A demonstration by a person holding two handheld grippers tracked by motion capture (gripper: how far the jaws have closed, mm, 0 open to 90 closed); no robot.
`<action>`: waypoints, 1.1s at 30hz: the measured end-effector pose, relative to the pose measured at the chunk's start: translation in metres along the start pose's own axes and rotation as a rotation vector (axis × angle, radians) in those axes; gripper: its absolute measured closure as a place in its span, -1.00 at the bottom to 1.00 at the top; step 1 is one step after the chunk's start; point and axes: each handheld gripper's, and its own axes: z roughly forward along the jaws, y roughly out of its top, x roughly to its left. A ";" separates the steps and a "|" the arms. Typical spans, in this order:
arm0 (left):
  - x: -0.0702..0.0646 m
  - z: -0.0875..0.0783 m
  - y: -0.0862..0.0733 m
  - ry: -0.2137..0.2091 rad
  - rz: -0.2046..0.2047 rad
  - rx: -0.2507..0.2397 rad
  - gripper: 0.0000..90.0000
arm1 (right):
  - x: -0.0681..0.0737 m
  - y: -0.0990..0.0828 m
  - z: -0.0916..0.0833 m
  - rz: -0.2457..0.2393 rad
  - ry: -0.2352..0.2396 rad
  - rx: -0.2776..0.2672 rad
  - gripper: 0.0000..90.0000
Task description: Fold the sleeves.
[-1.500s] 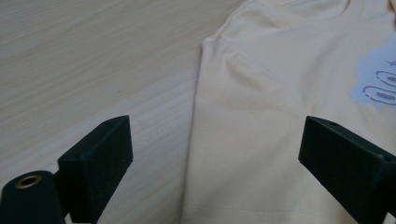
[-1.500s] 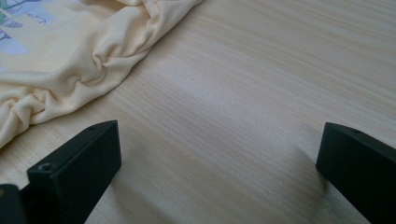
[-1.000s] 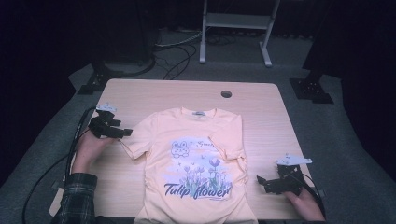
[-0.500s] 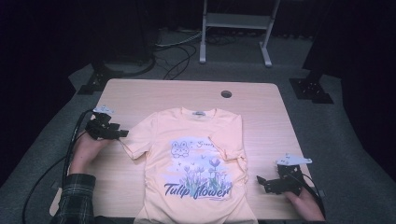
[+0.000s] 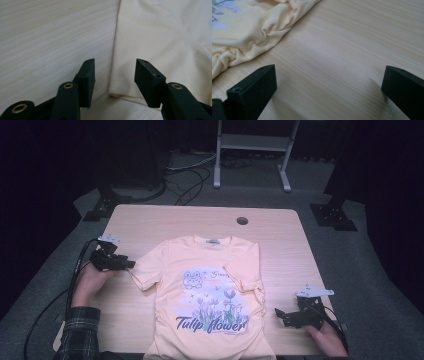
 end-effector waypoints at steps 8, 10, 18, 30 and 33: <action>0.000 0.000 -0.001 0.000 0.009 0.013 0.28 | 0.000 0.000 0.000 0.000 0.000 0.000 -1.00; 0.000 0.002 -0.001 -0.001 0.005 0.022 0.32 | 0.000 0.000 0.000 0.000 0.000 0.000 -1.00; 0.001 0.002 -0.003 -0.007 0.003 0.027 0.54 | 0.000 0.000 0.000 0.000 0.000 0.000 -1.00; 0.004 0.003 -0.005 -0.054 -0.013 0.019 0.88 | 0.000 0.000 0.000 0.000 0.000 0.000 -1.00; 0.005 0.003 -0.005 -0.062 -0.014 0.015 0.94 | 0.000 0.000 0.000 0.000 0.000 0.000 -1.00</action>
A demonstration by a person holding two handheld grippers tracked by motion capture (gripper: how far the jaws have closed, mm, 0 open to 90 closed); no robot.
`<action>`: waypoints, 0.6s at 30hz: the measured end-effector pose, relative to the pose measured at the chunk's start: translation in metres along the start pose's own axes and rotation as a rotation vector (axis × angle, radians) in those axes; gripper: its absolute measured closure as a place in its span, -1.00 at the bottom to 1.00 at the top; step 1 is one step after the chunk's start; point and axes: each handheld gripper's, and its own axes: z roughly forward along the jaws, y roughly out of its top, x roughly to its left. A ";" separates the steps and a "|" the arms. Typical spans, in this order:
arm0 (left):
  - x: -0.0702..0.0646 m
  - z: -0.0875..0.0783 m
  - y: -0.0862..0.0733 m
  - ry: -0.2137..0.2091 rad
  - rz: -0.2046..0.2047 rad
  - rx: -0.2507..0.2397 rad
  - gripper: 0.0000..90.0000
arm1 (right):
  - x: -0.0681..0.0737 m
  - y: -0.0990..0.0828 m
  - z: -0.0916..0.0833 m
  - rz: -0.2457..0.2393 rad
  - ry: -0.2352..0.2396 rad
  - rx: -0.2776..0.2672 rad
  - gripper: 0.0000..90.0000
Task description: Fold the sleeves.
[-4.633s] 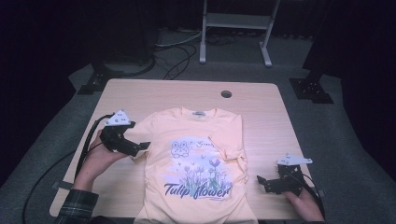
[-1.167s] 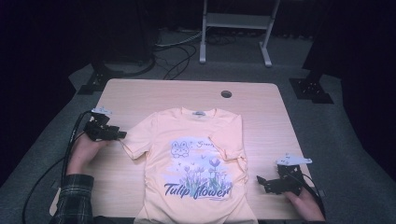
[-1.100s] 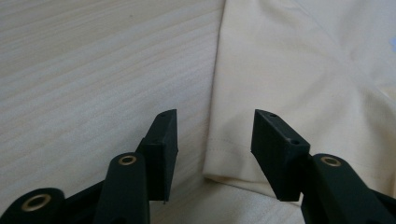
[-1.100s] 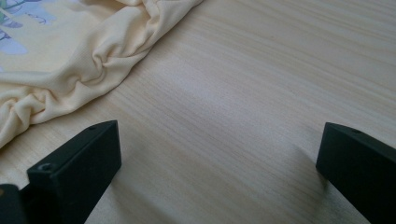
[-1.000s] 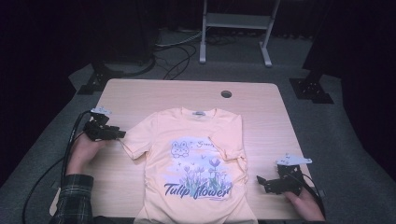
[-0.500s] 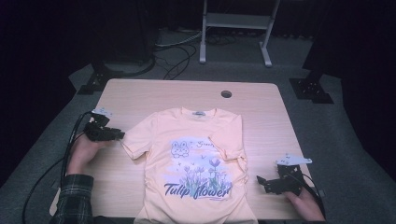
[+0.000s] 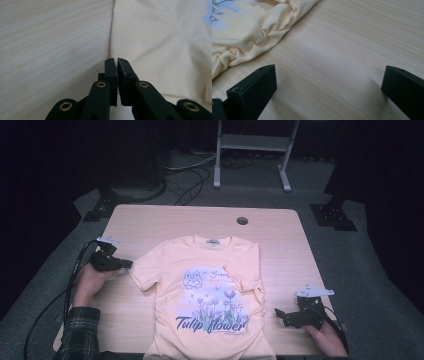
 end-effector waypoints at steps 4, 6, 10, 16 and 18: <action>-0.001 0.001 0.000 -0.001 0.002 -0.010 0.94 | 0.000 0.000 0.000 0.000 0.000 0.000 -1.00; -0.002 0.001 0.001 -0.002 0.006 -0.018 0.95 | 0.000 0.000 0.000 0.000 0.000 0.000 -1.00; -0.005 0.000 0.004 -0.007 0.022 -0.040 0.95 | 0.000 0.000 0.000 0.000 0.000 0.000 -1.00; -0.015 -0.007 0.012 -0.021 0.039 -0.116 0.95 | 0.000 0.000 0.000 0.000 0.000 0.000 -1.00; -0.019 -0.009 0.014 -0.024 0.047 -0.141 0.95 | 0.000 0.000 0.000 0.000 0.000 0.000 -1.00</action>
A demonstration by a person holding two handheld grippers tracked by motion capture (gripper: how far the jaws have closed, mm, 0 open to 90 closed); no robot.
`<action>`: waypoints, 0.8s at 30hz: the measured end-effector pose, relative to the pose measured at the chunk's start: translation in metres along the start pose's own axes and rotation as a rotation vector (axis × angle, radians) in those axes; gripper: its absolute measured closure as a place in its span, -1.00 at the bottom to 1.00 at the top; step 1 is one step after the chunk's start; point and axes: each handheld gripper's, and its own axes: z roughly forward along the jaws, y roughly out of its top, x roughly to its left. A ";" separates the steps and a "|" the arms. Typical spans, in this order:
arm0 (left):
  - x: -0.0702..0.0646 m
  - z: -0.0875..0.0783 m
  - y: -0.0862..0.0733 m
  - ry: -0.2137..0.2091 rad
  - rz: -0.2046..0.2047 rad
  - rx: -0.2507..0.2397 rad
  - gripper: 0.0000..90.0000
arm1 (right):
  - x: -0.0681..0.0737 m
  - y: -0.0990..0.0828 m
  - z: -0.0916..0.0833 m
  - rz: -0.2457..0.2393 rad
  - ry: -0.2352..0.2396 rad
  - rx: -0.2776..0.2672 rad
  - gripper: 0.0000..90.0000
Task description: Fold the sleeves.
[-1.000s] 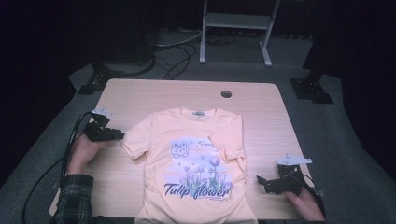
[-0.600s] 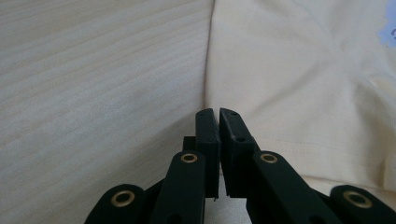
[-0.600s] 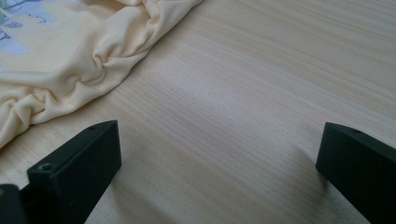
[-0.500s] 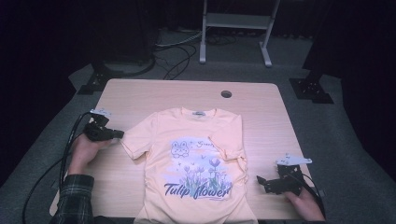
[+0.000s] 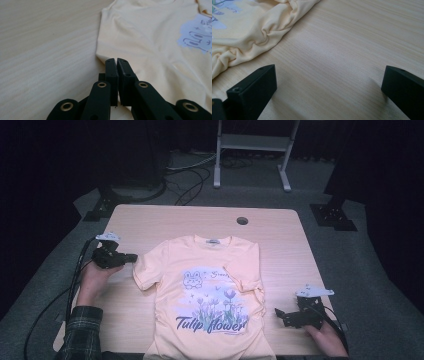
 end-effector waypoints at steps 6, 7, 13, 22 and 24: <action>-0.010 0.001 0.010 -0.013 0.020 -0.034 0.96 | 0.000 0.000 0.000 0.000 0.000 0.000 -1.00; -0.013 0.001 0.012 -0.020 0.024 -0.041 0.96 | 0.000 0.000 0.000 0.000 0.000 0.000 -1.00; -0.028 0.007 0.023 -0.046 0.061 -0.077 0.96 | 0.000 0.000 0.000 0.000 0.000 0.000 -1.00; -0.058 0.024 0.043 -0.095 0.126 -0.094 0.96 | 0.000 0.000 0.000 -0.002 0.001 -0.001 -1.00; -0.064 0.030 0.046 -0.100 0.144 -0.095 0.96 | 0.000 0.000 0.000 -0.002 0.001 -0.001 -1.00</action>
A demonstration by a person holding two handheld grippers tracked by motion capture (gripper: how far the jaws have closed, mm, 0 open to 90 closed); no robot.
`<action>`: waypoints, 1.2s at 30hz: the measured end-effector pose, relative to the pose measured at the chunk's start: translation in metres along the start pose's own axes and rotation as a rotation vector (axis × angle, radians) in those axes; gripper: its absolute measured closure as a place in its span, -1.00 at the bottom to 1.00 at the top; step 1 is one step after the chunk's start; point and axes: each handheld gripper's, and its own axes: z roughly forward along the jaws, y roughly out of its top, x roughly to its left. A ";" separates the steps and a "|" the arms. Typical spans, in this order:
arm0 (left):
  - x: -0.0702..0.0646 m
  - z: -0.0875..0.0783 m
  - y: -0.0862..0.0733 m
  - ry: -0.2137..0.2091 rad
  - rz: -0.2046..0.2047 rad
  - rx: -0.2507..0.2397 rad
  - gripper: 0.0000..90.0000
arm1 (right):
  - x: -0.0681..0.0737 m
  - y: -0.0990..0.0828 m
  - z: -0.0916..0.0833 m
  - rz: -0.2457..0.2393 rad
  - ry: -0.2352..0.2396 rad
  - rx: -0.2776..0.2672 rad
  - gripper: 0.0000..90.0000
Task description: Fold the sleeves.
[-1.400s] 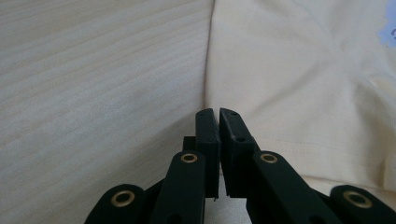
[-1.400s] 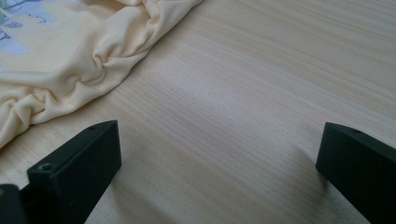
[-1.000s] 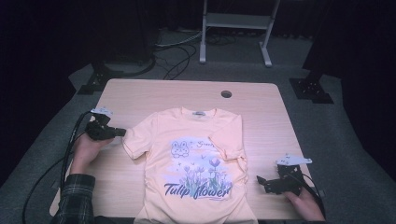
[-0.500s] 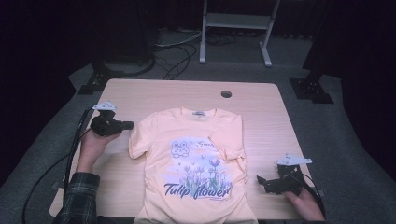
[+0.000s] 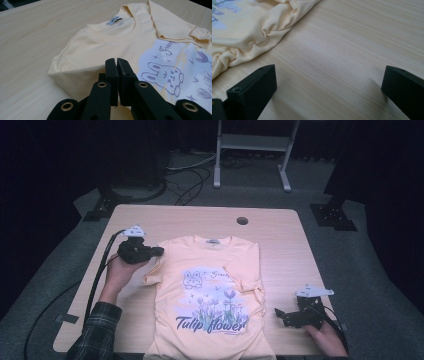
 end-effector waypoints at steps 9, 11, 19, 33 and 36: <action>-0.009 0.024 0.015 -0.051 0.012 -0.003 0.96 | 0.000 0.000 0.000 0.000 0.000 0.000 -1.00; -0.012 0.030 0.019 -0.068 0.014 -0.022 0.96 | 0.000 0.000 0.000 0.000 0.000 0.000 -1.00; -0.022 0.049 0.022 -0.090 0.042 0.014 0.96 | 0.000 0.000 0.000 -0.003 0.002 0.000 -1.00; -0.022 0.064 0.015 -0.110 0.038 0.020 0.95 | 0.000 0.000 0.000 -0.003 0.003 0.000 -1.00; -0.023 0.068 0.013 -0.113 0.038 0.028 0.95 | 0.000 0.000 0.000 -0.003 0.003 0.000 -1.00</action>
